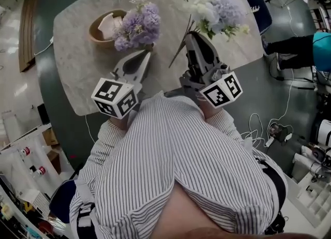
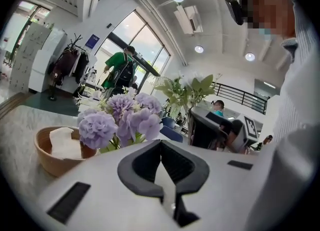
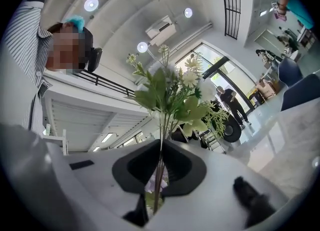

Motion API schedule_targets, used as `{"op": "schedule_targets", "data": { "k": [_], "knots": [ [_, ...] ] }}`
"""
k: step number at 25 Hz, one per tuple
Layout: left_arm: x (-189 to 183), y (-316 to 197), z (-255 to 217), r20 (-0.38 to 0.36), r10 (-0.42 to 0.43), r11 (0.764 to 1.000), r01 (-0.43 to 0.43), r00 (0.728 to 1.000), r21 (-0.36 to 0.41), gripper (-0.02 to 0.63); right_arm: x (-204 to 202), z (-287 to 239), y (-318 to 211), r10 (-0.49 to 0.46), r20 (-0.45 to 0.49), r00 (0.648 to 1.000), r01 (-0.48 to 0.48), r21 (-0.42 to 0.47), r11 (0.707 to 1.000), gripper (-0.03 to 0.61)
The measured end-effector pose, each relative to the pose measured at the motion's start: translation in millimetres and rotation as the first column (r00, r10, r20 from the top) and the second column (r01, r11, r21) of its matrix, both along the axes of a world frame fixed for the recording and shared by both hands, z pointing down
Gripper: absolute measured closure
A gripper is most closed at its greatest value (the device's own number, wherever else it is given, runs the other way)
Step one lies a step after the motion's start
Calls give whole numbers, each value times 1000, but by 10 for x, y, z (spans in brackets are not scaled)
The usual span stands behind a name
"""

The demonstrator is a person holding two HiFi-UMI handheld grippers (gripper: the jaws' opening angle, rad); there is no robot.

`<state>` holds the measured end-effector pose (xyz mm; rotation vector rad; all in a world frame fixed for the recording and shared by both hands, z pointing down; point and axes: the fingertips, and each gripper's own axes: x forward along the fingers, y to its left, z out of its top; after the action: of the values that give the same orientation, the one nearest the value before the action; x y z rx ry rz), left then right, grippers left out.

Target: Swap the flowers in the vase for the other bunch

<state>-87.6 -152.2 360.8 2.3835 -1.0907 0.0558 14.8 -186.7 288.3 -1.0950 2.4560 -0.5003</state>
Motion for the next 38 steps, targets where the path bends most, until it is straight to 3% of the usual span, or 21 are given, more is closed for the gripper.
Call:
{"op": "schedule_targets", "data": {
  "k": [10, 21, 27, 38],
  "knots": [
    [-66, 3, 146, 42, 7, 999, -5, 999, -37, 601, 2, 78, -43, 3, -16, 1000, -4, -33, 999, 548],
    [-76, -23, 219, 48, -58, 996, 61, 997, -67, 601, 40, 82, -192, -53, -20, 998, 52, -43, 998, 548],
    [-53, -8, 348, 122, -89, 993, 97, 989, -61, 600, 86, 153, -233, -69, -17, 997, 68, -60, 996, 548],
    [-110, -4, 502, 140, -159, 980, 173, 977, -96, 600, 150, 266, -298, -75, -4, 997, 75, -92, 993, 548]
  ]
}}
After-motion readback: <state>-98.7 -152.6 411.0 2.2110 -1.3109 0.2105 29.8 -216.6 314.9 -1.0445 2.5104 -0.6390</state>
